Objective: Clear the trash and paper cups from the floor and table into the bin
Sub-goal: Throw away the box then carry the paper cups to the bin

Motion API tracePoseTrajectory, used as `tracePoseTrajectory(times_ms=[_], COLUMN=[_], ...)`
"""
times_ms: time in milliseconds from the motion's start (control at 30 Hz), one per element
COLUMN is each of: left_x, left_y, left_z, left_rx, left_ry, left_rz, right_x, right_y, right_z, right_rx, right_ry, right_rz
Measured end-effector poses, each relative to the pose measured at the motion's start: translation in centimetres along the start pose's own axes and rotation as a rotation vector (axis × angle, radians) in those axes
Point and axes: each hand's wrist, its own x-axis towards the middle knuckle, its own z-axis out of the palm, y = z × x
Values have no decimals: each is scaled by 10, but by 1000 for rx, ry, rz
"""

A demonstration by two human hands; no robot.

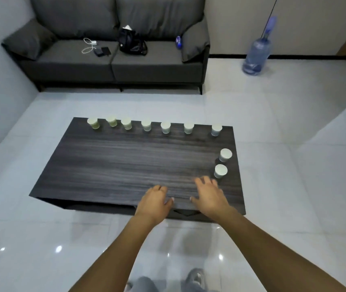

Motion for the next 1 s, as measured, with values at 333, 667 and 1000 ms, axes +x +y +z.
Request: tracePoseTrajectory(times_ms=[333, 667, 1000], left_x=[96, 238, 311], left_y=[99, 144, 158], left_z=[48, 60, 102], left_rx=[53, -28, -190], left_ry=[-138, -208, -213], left_rz=[38, -3, -242], right_x=[49, 174, 289], right_y=[130, 193, 250], right_z=[-31, -65, -68], right_rx=[24, -21, -147], right_ry=[-9, -67, -240], right_rz=[114, 105, -31])
